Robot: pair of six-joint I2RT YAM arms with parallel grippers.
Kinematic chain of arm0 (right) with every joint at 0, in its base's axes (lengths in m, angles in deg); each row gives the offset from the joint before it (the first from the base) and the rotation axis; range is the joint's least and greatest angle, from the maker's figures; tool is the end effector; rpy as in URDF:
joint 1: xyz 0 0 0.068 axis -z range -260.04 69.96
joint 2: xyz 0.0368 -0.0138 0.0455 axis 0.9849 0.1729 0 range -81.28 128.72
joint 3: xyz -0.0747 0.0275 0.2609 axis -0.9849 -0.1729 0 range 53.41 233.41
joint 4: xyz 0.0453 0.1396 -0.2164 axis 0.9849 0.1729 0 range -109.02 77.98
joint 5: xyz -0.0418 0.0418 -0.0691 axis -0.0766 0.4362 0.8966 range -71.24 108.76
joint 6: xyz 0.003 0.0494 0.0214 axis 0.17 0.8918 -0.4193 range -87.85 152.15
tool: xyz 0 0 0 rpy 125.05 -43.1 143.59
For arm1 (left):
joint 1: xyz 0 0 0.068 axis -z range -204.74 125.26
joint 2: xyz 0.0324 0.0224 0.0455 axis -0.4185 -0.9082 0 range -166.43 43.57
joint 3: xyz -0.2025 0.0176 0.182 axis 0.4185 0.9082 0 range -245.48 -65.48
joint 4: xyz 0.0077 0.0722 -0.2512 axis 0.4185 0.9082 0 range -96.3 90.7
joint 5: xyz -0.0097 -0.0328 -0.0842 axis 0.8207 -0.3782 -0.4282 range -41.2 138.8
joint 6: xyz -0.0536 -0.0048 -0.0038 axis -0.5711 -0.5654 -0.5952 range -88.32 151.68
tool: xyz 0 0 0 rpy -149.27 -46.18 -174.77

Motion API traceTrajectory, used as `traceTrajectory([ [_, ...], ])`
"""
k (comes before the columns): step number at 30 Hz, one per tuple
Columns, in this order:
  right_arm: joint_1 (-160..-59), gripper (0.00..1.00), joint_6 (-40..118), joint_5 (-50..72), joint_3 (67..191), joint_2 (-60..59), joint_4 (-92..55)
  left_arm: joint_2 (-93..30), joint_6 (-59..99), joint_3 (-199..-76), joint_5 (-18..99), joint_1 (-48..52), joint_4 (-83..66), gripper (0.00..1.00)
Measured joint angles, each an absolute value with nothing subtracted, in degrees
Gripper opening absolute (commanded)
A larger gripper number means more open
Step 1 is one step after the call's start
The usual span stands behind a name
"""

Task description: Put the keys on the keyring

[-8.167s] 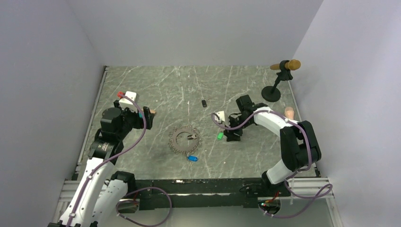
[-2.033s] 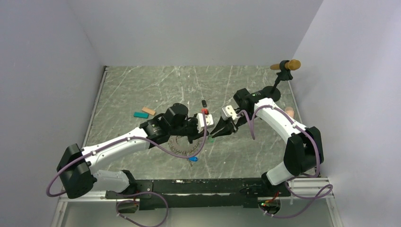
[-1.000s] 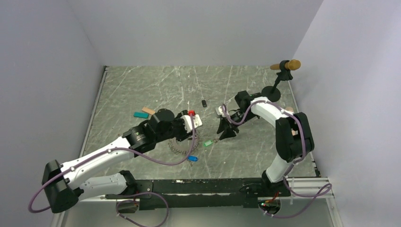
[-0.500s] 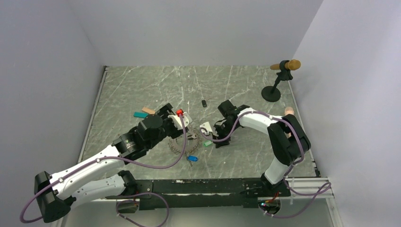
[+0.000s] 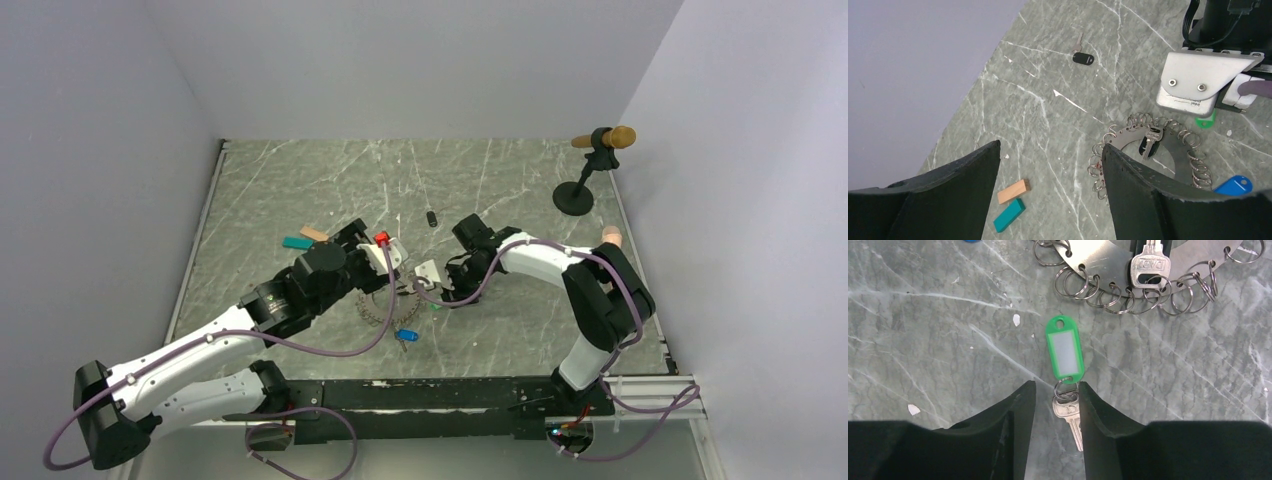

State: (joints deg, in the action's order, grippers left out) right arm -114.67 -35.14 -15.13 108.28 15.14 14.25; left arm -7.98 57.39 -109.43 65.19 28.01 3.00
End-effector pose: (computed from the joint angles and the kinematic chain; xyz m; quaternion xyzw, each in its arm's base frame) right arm 0.2355 0.1866 0.1583 -0.7607 0.5673 0.2418 0.2024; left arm 0.1352 -0.1612 0.3159 0.4372 0.6696 -0.0265 0.5998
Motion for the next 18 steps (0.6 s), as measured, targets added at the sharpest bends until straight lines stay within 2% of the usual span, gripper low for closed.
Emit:
traceTrajectory([
  [7, -114.91, 0.34, -34.64, -13.73, 108.24, 15.17, 13.45, -8.04, 57.39, -109.43, 65.14, 28.01, 3.02, 0.79],
  [18, -115.83, 0.33, -34.24, -11.74, 108.17, 15.6, 12.99, -8.04, 57.39, -109.43, 64.57, 28.01, 3.05, 0.79],
])
